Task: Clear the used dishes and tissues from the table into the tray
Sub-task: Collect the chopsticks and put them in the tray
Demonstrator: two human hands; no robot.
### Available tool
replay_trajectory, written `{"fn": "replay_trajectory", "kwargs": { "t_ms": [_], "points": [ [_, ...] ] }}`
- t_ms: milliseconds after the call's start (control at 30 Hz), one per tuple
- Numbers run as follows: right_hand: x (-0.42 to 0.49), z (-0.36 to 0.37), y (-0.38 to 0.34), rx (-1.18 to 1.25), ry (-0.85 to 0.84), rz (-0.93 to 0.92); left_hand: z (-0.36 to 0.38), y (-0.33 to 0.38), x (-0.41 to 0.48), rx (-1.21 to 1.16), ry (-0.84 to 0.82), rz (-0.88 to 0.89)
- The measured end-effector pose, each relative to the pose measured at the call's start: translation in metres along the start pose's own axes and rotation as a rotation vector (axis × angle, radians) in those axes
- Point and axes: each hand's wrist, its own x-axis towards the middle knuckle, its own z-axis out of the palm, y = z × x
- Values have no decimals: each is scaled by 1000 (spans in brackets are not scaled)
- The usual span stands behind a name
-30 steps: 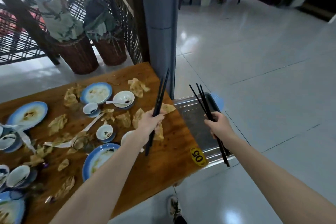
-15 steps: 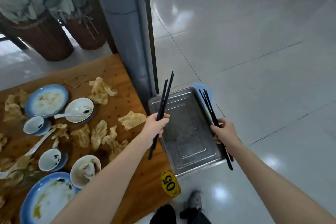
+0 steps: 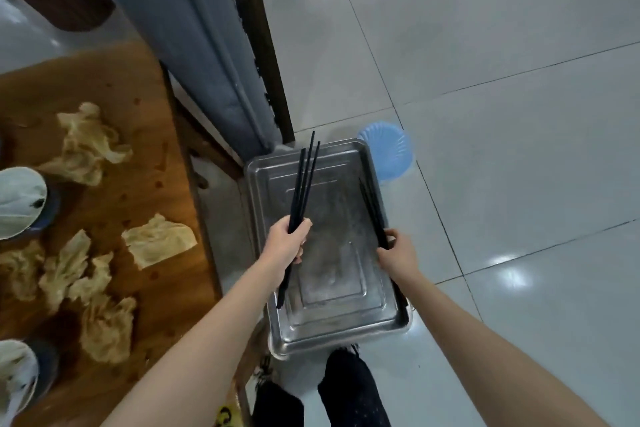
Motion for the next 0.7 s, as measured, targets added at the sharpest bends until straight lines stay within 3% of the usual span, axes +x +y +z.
{"fn": "replay_trajectory", "kwargs": {
  "t_ms": [367,700],
  "points": [
    [80,40,47,-262,-32,-79,32,-43,73,7,55,-65],
    [78,48,48,-468,-12,-147,42,-59,83,35,62,-106]
  ]
}}
